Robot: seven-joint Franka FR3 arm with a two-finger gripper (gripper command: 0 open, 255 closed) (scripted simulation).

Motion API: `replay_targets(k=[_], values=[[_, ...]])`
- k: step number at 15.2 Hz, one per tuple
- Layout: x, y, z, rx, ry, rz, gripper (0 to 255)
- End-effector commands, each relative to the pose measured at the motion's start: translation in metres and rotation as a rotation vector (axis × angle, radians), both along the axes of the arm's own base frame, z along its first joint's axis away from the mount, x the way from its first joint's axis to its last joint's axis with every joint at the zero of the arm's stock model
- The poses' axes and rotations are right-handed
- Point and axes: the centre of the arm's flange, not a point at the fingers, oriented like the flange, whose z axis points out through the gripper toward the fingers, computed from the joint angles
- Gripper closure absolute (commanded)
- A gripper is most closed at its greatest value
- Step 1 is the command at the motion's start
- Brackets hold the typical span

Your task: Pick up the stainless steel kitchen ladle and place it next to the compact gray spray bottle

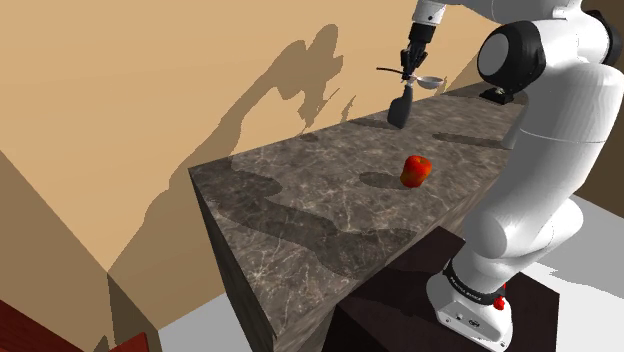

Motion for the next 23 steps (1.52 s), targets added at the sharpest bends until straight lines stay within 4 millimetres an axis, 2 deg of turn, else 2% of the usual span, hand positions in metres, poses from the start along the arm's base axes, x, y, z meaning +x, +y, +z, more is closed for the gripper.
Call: replay_targets(k=[1, 23], values=[[-0.001, 0.001, -0.011, 0.000, 0.000, 0.000, 255], [-0.001, 0.001, -0.127, 0.000, 0.000, 0.000, 255]])
